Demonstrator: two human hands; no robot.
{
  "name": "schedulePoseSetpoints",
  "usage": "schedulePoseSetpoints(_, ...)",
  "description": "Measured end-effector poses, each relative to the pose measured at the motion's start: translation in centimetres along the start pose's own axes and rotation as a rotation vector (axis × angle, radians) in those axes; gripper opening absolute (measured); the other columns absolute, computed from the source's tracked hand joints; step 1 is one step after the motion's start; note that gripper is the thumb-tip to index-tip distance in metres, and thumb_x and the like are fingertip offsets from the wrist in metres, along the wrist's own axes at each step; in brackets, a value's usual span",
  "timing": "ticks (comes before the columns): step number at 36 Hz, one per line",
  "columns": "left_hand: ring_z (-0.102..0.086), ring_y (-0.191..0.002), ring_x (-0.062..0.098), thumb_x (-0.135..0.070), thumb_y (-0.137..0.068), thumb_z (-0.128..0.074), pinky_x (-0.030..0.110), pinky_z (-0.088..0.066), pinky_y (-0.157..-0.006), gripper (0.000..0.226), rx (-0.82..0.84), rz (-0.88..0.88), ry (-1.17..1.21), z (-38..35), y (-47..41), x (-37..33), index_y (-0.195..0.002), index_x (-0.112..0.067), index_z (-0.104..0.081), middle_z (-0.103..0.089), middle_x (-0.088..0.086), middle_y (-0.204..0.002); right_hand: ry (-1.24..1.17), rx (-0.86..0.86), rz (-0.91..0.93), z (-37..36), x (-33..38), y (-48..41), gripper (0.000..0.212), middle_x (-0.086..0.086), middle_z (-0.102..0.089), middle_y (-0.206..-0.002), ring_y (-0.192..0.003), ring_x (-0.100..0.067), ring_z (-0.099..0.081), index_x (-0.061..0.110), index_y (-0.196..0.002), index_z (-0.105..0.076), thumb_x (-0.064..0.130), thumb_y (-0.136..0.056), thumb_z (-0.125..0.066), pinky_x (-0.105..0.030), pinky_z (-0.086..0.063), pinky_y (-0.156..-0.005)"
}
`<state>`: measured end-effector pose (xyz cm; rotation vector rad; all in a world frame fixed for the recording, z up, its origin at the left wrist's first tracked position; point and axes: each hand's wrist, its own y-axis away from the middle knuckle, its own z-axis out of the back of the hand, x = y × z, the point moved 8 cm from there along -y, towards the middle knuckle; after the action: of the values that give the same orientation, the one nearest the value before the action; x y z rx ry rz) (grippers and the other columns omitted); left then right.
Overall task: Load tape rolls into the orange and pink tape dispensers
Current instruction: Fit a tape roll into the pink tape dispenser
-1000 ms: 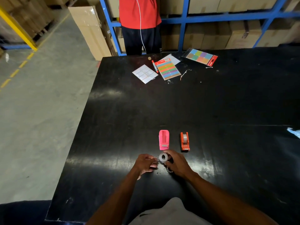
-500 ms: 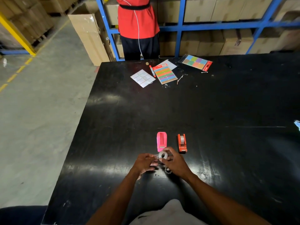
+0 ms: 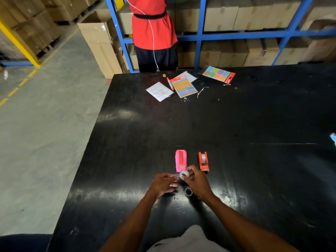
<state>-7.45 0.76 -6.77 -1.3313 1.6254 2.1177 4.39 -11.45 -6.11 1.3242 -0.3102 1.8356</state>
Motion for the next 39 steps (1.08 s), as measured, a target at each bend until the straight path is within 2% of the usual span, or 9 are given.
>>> schedulePoseSetpoints(6, -0.07, -0.078, 0.017, -0.014, -0.098, -0.061, 0.023, -0.061, -0.062, 0.012, 0.019, -0.007, 0.016, -0.7, 0.3, -0.4, -0.103, -0.005, -0.065, -0.072, 0.013, -0.098, 0.007, 0.015, 0.023, 0.0, 0.4, -0.2, 0.022, 0.009, -0.07, -0.093, -0.084, -0.005, -0.067, 0.027, -0.092, -0.058, 0.026, -0.082, -0.079, -0.024, -0.058, -0.074)
schedulePoseSetpoints(11, -0.072, -0.084, 0.02, -0.016, -0.097, -0.062, 0.028, -0.06, -0.071, 0.02, 0.007, -0.008, 0.009, -0.3, 0.1, -0.4, -0.109, -0.001, -0.066, -0.073, 0.015, -0.103, -0.046, 0.054, 0.025, -0.4, 0.5, -0.2, 0.014, 0.007, -0.071, -0.098, -0.089, -0.005, -0.069, 0.022, -0.092, -0.066, 0.029, -0.086, -0.076, -0.027, -0.058, -0.08)
schedulePoseSetpoints(15, -0.072, -0.084, 0.019, -0.017, -0.097, -0.063, 0.025, -0.062, -0.068, 0.023, 0.01, -0.011, 0.028, -0.2, 0.0, -0.4, -0.111, 0.0, -0.066, -0.075, 0.015, -0.103, -0.061, 0.079, 0.017, -0.8, 0.7, 0.0, 0.014, 0.008, -0.067, -0.105, -0.093, 0.001, -0.067, 0.016, -0.103, -0.07, 0.02, -0.089, -0.073, -0.012, -0.053, -0.083)
schedulePoseSetpoints(16, -0.072, -0.084, 0.019, -0.017, -0.096, -0.063, 0.025, -0.061, -0.068, 0.023, 0.013, -0.013, 0.029, -0.3, 0.0, -0.3, -0.111, 0.0, -0.066, -0.075, 0.014, -0.103, -0.057, 0.091, 0.017, -0.9, 0.7, 0.1, 0.016, 0.008, -0.065, -0.106, -0.096, 0.001, -0.066, 0.015, -0.106, -0.07, 0.019, -0.091, -0.072, -0.012, -0.052, -0.086)
schedulePoseSetpoints(19, -0.072, -0.084, 0.019, -0.017, -0.096, -0.063, 0.027, -0.06, -0.072, 0.023, 0.019, -0.017, 0.035, -0.5, 0.0, -0.3, -0.112, 0.0, -0.067, -0.075, 0.015, -0.103, -0.065, 0.112, 0.028, -1.3, 0.8, 0.1, 0.017, 0.004, -0.063, -0.111, -0.103, -0.004, -0.065, 0.011, -0.11, -0.07, 0.016, -0.093, -0.069, -0.016, -0.052, -0.093)
schedulePoseSetpoints(22, -0.072, -0.087, 0.021, -0.016, -0.097, -0.062, 0.029, -0.06, -0.075, 0.024, 0.028, -0.017, 0.039, -0.5, 0.1, -0.3, -0.112, 0.001, -0.067, -0.074, 0.017, -0.108, -0.09, 0.124, 0.021, -1.2, 1.0, -0.1, 0.016, 0.003, -0.067, -0.11, -0.1, -0.004, -0.067, 0.01, -0.106, -0.072, 0.017, -0.092, -0.07, -0.015, -0.052, -0.089)
schedulePoseSetpoints(26, -0.075, -0.086, 0.019, -0.016, -0.097, -0.062, 0.026, -0.062, -0.073, 0.022, 0.033, -0.017, 0.059, -0.3, 0.0, -0.2, -0.112, -0.001, -0.069, -0.076, 0.016, -0.107, -0.122, 0.146, 0.0, -0.6, 1.1, -0.3, 0.015, 0.005, -0.074, -0.104, -0.094, -0.004, -0.07, 0.014, -0.099, -0.074, 0.023, -0.087, -0.076, -0.02, -0.055, -0.086)
schedulePoseSetpoints(32, -0.075, -0.084, 0.018, -0.013, -0.097, -0.06, 0.03, -0.061, -0.079, 0.019, 0.021, -0.017, 0.11, -0.4, -0.1, -0.3, -0.11, -0.003, -0.069, -0.077, 0.012, -0.097, -0.15, 0.133, 0.011, 0.2, 1.4, -0.5, 0.008, 0.005, -0.077, -0.094, -0.09, -0.008, -0.073, 0.018, -0.089, -0.076, 0.019, -0.083, -0.079, -0.031, -0.058, -0.087)
schedulePoseSetpoints(39, -0.075, -0.09, 0.021, -0.014, -0.098, -0.059, 0.034, -0.062, -0.081, 0.024, 0.017, -0.006, 0.135, -1.1, -0.3, -0.5, -0.113, 0.002, -0.068, -0.076, 0.015, -0.099, -0.145, 0.104, 0.02, 0.8, 1.9, -0.3, 0.007, 0.004, -0.076, -0.089, -0.084, -0.011, -0.073, 0.018, -0.079, -0.074, 0.017, -0.081, -0.08, -0.035, -0.059, -0.086)
